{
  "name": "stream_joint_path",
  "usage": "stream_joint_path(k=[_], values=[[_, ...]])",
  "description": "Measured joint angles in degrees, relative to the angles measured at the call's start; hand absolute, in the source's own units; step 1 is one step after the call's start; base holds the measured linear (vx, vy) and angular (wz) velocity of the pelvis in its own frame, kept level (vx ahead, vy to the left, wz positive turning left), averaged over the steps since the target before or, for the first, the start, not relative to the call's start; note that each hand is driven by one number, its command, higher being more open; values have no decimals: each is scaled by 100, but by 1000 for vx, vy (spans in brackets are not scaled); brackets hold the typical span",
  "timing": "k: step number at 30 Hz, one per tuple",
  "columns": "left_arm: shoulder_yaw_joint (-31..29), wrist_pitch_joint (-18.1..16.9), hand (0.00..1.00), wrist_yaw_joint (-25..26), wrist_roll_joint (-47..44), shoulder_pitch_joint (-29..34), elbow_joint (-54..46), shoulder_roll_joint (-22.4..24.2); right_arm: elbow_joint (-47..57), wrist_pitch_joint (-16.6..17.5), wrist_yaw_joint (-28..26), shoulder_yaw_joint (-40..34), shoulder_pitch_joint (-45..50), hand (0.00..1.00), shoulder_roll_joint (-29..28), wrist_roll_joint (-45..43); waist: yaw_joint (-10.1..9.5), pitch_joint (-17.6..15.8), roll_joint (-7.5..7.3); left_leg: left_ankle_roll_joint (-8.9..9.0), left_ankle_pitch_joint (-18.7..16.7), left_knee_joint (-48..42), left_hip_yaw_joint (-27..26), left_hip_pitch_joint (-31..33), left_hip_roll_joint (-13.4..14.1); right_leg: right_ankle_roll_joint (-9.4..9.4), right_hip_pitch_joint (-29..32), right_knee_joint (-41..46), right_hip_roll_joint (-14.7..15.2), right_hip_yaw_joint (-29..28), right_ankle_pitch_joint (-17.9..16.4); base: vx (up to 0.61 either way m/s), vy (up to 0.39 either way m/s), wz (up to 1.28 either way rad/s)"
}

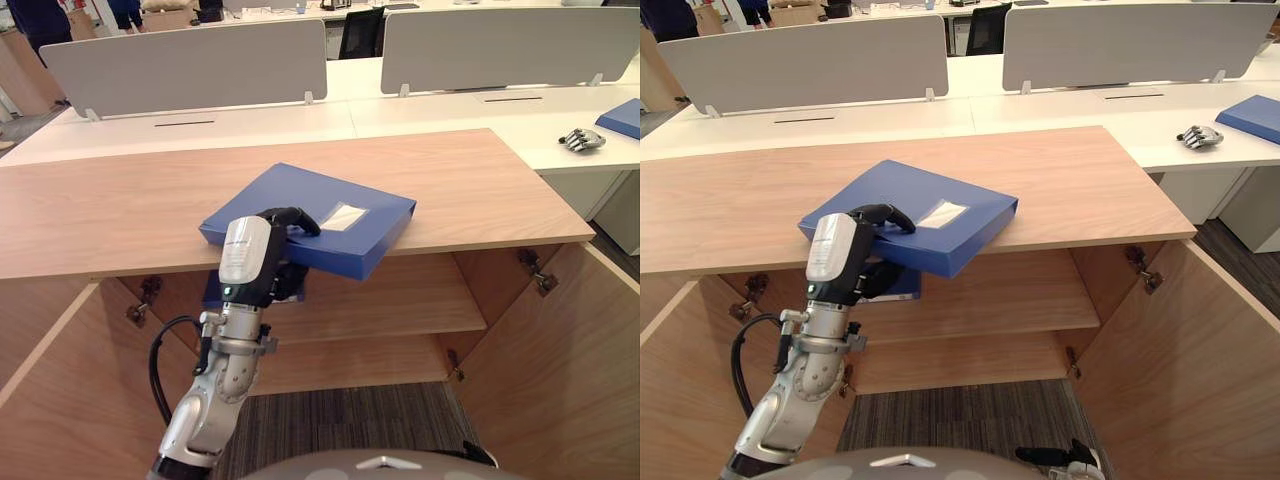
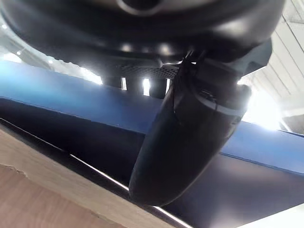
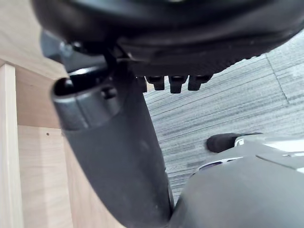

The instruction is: Walk over to the cabinet, pick up the folder, carry it to the office cabinet, place the folder inside the office cabinet, then close the office cabinet door

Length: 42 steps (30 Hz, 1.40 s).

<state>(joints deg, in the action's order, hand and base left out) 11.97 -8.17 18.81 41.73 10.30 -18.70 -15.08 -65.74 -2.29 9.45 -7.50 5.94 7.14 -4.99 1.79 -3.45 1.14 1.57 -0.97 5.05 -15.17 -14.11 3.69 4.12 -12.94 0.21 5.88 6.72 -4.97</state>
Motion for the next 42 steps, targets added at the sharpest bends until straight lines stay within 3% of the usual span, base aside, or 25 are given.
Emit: stream_joint_path(k=[4, 9, 15, 21, 30, 42], values=[[-30, 1, 0, 82, -521, 20, -270, 274, 404, 25, 119, 25, 95, 100, -45, -197, -14, -1, -2, 0, 0, -1, -105, 39, 4, 8, 87, 8, -4, -112, 39, -23, -6, -15], [-127, 1, 0, 129, -1599, 90, -1046, 770, 2004, 145, 340, 217, 540, 100, -368, -230, 1, -48, -85, -8, -5, -25, -193, 97, 10, 10, 215, 99, -10, -228, 58, -41, -20, -10], [-353, -21, 0, 417, -2586, 184, -1639, 1037, 3473, 395, 397, 366, 758, 100, -751, -328, -7, -55, -106, -12, -9, -50, -217, 128, 14, 12, 279, 152, -9, -258, 62, -47, -27, -2], [-793, -273, 0, 619, -3761, 186, -2102, 1339, 4549, 617, 524, 342, 862, 100, -925, -420, -20, -57, -123, -13, -26, -84, -218, 126, 17, 13, 282, 162, -7, -262, 61, -34, -25, 0], [-778, -453, 0, -334, -6133, 265, -2165, 1349, 5945, 649, 570, 190, 1032, 100, -1038, -427, 9, -66, -82, -11, -79, -175, -269, 124, 27, 14, 291, 185, -8, -321, 61, -38, -27, -3], [-159, -374, 0, -1234, -7338, 474, -2133, 1274, 7861, 1002, 580, 171, 1116, 100, -1088, -479, 157, -47, 31, -6, -264, -397, -500, 134, 48, 30, 367, 228, -11, -571, 71, -13, -18, -11]])
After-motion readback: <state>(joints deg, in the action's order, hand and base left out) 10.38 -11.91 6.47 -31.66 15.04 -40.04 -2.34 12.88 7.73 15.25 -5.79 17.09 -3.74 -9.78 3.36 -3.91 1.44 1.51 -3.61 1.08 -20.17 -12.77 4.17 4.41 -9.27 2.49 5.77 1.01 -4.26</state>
